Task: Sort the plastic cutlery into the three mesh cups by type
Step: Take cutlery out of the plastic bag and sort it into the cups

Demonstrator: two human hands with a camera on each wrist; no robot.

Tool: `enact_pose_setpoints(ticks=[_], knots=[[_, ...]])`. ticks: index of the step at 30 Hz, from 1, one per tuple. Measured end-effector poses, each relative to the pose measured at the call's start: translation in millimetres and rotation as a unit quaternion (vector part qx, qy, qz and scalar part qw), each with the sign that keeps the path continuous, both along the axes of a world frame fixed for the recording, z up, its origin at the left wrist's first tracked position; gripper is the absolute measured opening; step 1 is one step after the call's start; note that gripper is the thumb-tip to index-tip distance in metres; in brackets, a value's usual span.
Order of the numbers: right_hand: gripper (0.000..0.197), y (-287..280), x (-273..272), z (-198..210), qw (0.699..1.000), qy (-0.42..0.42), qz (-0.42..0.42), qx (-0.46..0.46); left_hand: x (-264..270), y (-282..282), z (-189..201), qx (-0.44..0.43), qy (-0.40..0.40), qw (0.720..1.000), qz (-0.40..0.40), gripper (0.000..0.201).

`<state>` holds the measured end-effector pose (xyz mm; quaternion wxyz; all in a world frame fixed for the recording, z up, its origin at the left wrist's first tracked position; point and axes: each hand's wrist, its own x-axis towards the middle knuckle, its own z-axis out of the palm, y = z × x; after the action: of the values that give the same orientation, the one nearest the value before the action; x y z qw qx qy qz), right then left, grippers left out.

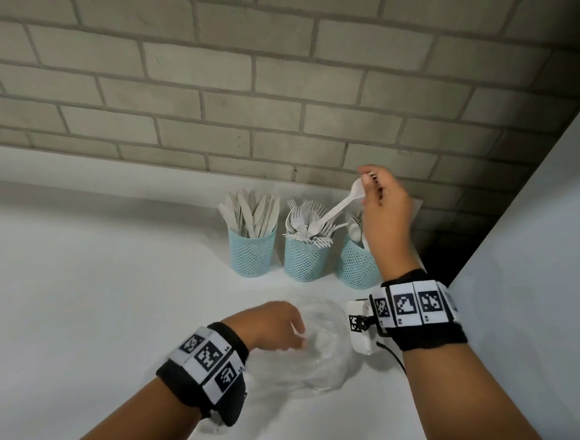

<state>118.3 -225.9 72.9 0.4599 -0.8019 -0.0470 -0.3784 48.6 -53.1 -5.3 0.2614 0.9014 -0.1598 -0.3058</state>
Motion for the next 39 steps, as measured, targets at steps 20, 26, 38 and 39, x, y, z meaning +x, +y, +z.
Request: enact_pose_setpoints(ticks=[20,26,38,39], knots=[[0.020,27,-43,-29,0.966,0.197,0.131,-0.110,-33,-9,-25,0.135,-0.091,0.983,-0.087,0.025],[0.021,23,-81,-58,0.877,0.388,0.214,-0.188,-30,-15,-22,0.144,-0.107,0.982,-0.058,0.038],[0.043,25,-102,-108,0.851,0.435,0.150,-0.252,-35,-8,-27,0.109,-0.106,0.988,-0.026,0.038],[0.044,24,-103,-107,0.857,0.432,0.151,-0.238,-34,-6,-25,0.098,-0.102,0.990,-0.015,0.039]])
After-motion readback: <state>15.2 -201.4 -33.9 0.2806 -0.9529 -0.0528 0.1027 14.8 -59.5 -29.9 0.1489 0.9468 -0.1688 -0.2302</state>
